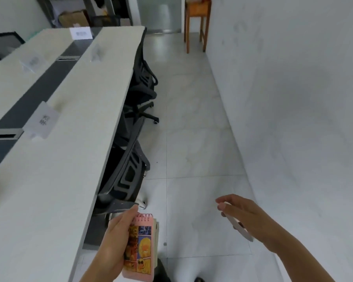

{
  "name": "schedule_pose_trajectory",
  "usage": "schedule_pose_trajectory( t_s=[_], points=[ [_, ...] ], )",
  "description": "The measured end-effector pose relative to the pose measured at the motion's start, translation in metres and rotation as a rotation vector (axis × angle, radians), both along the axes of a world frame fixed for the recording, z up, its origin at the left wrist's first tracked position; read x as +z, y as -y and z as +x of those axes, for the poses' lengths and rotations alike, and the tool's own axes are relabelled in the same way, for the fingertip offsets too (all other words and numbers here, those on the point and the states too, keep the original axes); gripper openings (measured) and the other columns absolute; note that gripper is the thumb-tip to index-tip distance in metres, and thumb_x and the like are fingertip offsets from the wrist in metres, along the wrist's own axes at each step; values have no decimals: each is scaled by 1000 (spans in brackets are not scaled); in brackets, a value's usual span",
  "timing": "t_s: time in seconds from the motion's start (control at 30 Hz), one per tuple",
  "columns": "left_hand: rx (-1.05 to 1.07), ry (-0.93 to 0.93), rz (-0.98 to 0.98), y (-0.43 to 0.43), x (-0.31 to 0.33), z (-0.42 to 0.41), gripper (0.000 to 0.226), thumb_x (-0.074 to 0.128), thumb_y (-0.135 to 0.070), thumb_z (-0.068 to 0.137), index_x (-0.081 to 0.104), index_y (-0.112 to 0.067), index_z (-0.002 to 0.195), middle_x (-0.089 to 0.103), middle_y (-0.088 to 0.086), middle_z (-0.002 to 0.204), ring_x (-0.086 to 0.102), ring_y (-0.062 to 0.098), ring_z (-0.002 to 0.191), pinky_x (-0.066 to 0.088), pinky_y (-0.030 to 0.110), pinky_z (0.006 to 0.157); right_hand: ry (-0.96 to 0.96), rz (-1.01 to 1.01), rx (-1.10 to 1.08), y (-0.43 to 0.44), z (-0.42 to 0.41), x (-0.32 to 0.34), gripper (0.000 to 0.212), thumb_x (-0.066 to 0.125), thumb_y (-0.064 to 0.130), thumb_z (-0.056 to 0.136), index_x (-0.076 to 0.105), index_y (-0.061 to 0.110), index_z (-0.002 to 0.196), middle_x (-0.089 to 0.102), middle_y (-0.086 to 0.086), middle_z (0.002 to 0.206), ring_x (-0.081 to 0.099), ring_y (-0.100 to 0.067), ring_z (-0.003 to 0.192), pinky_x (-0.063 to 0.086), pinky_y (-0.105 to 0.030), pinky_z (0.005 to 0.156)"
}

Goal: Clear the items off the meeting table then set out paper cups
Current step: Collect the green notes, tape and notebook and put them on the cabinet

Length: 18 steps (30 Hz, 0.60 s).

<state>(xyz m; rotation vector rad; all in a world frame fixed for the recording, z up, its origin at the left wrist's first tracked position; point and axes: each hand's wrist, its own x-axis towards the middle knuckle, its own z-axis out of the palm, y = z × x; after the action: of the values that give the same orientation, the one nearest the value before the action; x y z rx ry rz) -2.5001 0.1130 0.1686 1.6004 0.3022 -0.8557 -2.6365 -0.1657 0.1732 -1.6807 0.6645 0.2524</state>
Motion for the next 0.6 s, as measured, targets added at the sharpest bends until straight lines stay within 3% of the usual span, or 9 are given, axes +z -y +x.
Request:
schedule_pose_trajectory(
  t_s=[0.1,0.2,0.3,0.43,0.5,0.6],
  points=[
    [-26,-15,23,35,-6,31,46,53,-45,94,64,-1,92,69,17,69,66,29,54,55,39,60,-19,-1,-39,35,11,-10,19,61,55,82,69,45,96,66,-14,105,63,-34,103,54,-37,84],
    [-38,-35,26,73,-15,71,46,53,-47,94,63,-2,93,70,18,71,66,32,55,56,50,70,-34,15,-82,68,38,-18,29,60,61,73,70,45,96,68,-10,104,66,-27,102,54,-36,85],
    [-62,-23,28,117,-24,122,42,51,-45,95,62,-5,89,70,17,70,66,30,54,56,47,71,-29,2,-84,105,80,-22,28,62,60,75,70,44,97,64,-19,106,63,-34,92,52,-33,80],
    [-93,20,35,186,-23,207,40,50,-43,96,60,-6,85,68,13,66,66,28,53,55,42,68,4,-37,-152,162,149,-13,17,64,56,82,70,46,95,63,-17,101,57,-20,85,49,-33,74],
    [-141,61,25,223,-12,251,40,49,-43,96,58,-7,82,67,10,62,66,26,51,54,39,65,27,-55,-195,191,185,1,28,63,64,76,69,47,97,64,-18,101,60,-24,86,51,-35,76],
    [-168,125,23,277,4,310,38,49,-42,97,56,-10,78,67,5,57,67,22,49,53,36,62,49,-73,-259,230,227,18,39,61,69,68,68,47,99,62,-25,106,58,-46,102,50,-37,73]
  ],
)
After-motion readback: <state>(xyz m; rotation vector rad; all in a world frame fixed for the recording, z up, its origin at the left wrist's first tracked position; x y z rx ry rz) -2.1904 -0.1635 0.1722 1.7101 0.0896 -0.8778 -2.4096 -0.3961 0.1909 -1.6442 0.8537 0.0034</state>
